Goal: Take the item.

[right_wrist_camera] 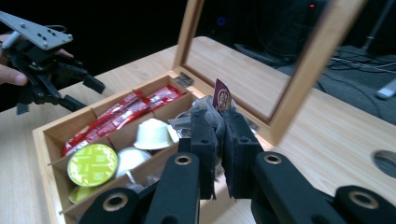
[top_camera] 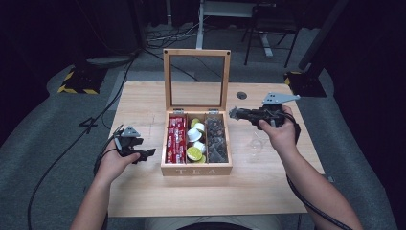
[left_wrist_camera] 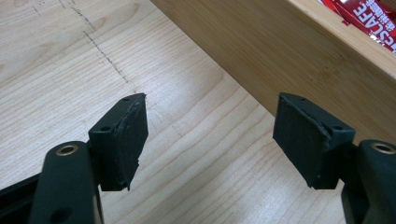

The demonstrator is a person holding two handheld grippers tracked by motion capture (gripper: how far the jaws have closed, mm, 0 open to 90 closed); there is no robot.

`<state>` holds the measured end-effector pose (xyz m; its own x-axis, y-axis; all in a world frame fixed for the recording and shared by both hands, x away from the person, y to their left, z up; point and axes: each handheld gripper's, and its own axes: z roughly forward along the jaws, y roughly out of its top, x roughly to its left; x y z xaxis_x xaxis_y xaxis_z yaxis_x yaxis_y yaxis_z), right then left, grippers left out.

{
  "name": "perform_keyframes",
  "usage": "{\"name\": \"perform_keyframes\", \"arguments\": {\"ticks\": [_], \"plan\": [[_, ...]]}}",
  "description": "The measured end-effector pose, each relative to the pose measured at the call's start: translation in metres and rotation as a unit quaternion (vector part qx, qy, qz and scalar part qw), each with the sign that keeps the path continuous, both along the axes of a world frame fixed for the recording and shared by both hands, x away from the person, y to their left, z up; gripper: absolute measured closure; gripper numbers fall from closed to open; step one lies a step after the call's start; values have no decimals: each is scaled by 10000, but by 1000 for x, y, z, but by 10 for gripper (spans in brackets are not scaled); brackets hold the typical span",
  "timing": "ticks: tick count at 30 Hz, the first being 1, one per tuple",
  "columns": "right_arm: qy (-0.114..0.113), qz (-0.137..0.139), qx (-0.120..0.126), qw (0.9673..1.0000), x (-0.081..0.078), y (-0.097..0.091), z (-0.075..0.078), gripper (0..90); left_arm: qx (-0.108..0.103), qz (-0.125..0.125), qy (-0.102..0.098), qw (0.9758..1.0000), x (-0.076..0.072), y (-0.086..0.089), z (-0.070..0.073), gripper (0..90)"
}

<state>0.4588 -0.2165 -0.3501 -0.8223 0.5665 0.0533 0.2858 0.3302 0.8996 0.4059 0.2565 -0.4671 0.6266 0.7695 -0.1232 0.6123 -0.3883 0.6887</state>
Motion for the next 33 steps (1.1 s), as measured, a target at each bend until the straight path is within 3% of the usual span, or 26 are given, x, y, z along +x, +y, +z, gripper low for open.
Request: {"name": "perform_keyframes", "arguments": {"ticks": [11, 15, 22, 33], "plan": [[-112, -412, -162, 9990, -5, -43, 13, 839, 36, 118, 22, 9999, 2, 6, -2, 269], [-55, -500, -286, 9983, -5, -55, 13, 839, 51, 166, 5, 9998, 0, 7, -2, 270], [44, -728, -582, 9956, -6, -73, 6, 839, 20, 215, 12, 9998, -2, 8, -2, 271], [356, -839, -742, 9931, -9, -85, -17, 839, 55, 171, 0, 9998, 0, 6, -3, 276]]}}
